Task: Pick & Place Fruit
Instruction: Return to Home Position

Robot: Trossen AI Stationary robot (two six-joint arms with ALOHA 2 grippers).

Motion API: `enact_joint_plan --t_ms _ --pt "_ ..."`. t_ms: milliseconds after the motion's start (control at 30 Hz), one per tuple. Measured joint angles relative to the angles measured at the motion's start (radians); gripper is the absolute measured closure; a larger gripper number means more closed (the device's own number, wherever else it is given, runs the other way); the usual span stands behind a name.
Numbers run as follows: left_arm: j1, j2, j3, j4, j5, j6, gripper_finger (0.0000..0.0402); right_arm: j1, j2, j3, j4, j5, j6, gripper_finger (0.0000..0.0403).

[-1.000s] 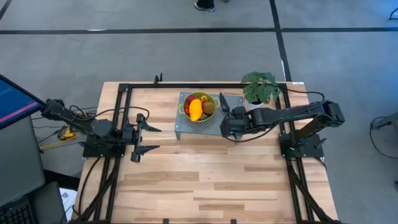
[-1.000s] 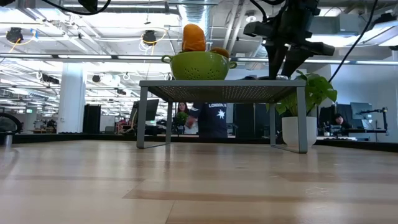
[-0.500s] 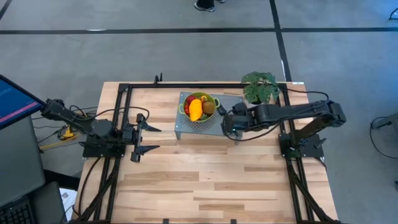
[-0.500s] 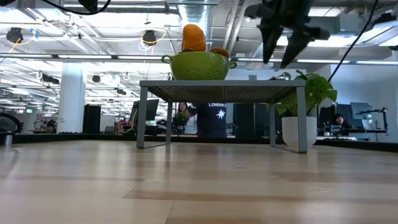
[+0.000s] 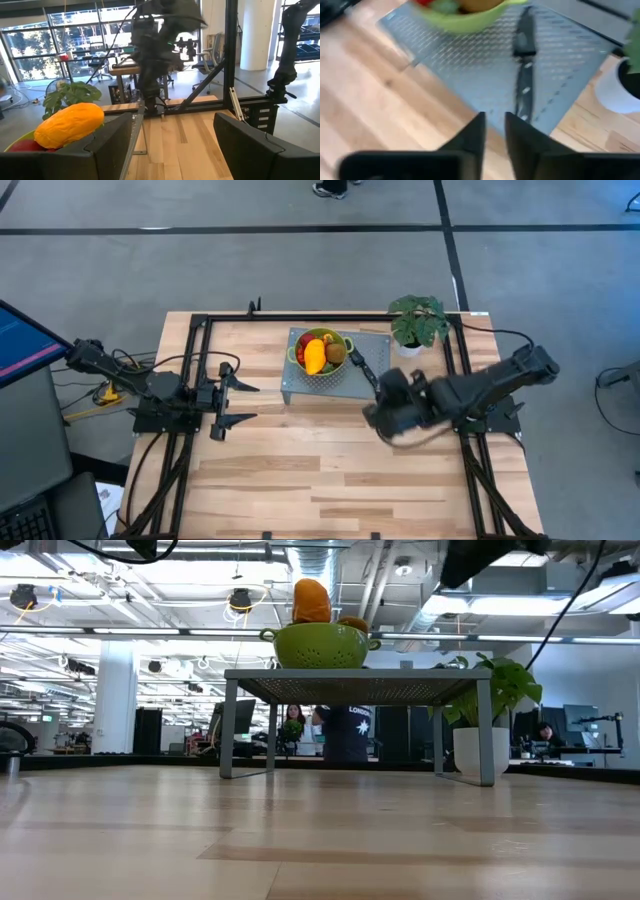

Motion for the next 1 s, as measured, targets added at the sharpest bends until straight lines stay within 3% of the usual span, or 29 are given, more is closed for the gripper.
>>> enact_joint_plan --t_ms 133,267,400,533,833,1000 --pt "0.000 0.000 0.000 0.000 0.000 0.000 0.0128 0.127 0.000 -0.083 0.054 0.088 -0.003 0.0393" --pt "0.000 0.000 0.000 0.001 0.000 0.000 0.0128 0.202 0.000 -0.200 0.108 0.104 -0.025 0.0391" --pt "0.000 0.000 0.000 0.003 0.000 0.000 0.0128 0.179 -0.011 -0.296 0.198 0.080 -0.155 0.0400" --pt "0.000 0.000 0.000 0.008 0.000 0.009 0.0128 0.121 -0.087 -0.396 0.417 0.076 -0.387 0.0402" --pt "0.000 0.000 0.000 0.018 0.000 0.010 0.0128 0.022 -0.392 -0.711 1.002 -0.144 -0.835 0.0402" --pt "0.000 0.000 0.000 0.023 0.000 0.004 0.0128 -0.012 -0.536 -0.879 1.192 -0.237 -0.938 0.0402"
